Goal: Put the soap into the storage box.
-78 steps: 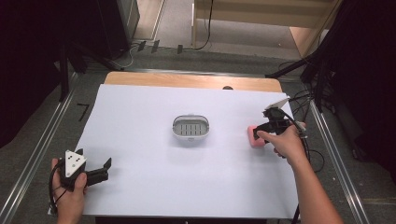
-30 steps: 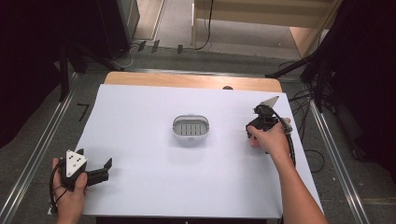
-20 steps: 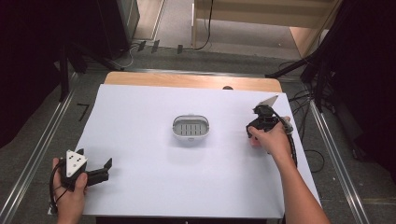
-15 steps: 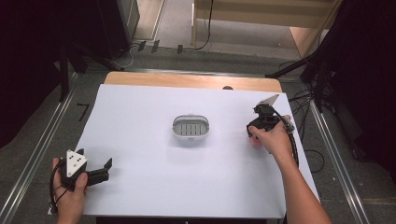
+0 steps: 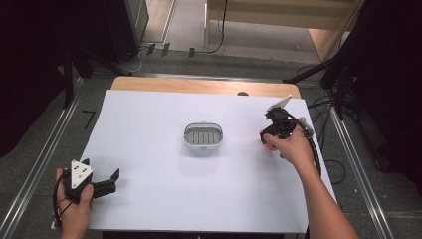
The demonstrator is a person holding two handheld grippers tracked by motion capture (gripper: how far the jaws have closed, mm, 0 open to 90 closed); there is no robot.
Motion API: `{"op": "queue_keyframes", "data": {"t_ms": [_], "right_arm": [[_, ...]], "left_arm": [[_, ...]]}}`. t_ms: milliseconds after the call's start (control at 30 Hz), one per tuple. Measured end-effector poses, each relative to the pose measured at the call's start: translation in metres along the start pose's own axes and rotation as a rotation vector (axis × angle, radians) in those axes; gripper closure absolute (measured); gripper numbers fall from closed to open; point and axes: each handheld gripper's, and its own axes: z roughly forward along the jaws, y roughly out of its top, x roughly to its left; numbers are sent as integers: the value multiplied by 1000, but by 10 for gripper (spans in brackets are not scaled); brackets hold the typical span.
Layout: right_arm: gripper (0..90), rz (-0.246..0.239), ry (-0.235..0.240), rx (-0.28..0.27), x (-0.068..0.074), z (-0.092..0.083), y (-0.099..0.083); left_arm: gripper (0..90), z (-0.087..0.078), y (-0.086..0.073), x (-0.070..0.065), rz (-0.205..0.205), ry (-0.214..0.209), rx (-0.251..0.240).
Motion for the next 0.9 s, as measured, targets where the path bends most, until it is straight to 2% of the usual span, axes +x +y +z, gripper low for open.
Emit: {"op": "queue_keyframes", "data": {"t_ms": [33, 133, 267, 333, 367, 400, 433, 533, 567, 633, 667, 700, 733, 833, 900], "right_arm": [[391, -88, 1, -29, 4, 0, 0], [391, -144, 21, -10, 7, -2, 2], [391, -272, 38, -28, 11, -2, 4], [392, -332, 51, -15, 13, -2, 6], [392, -332, 51, -15, 13, -2, 6], [392, -416, 61, -13, 17, -1, 7], [392, -445, 58, -15, 19, -1, 7], [392, -508, 57, -13, 25, -1, 7], [392, -508, 57, -13, 25, -1, 7], [392, -588, 60, -17, 32, -1, 6], [392, -588, 60, -17, 32, -1, 6], [392, -617, 54, -20, 34, -2, 5], [392, -669, 48, -18, 39, -2, 4], [392, -717, 65, -24, 45, -4, 4], [392, -732, 73, -34, 48, -4, 4]], "left_arm": [[5, 0, 0, 0, 0, 0, 0], [5, 0, 0, 0, -1, 0, 0], [5, 0, 0, 0, 0, 1, 0], [5, 0, 0, 0, -1, 0, 0], [5, 0, 0, 0, -1, 0, 0], [5, 0, 0, 0, -1, 0, 1], [5, 0, 0, 0, -1, 0, 0], [5, 0, 0, 0, -2, 1, 1], [5, 0, 0, 0, -2, 1, 1], [5, 0, 0, 0, -2, 1, 1], [5, 0, 0, 0, -2, 1, 1], [5, 0, 0, 0, -1, -1, 1], [5, 0, 0, 0, -1, -1, 1], [5, 0, 0, 0, -1, 0, 0], [5, 0, 0, 0, -1, -1, 0]]}}
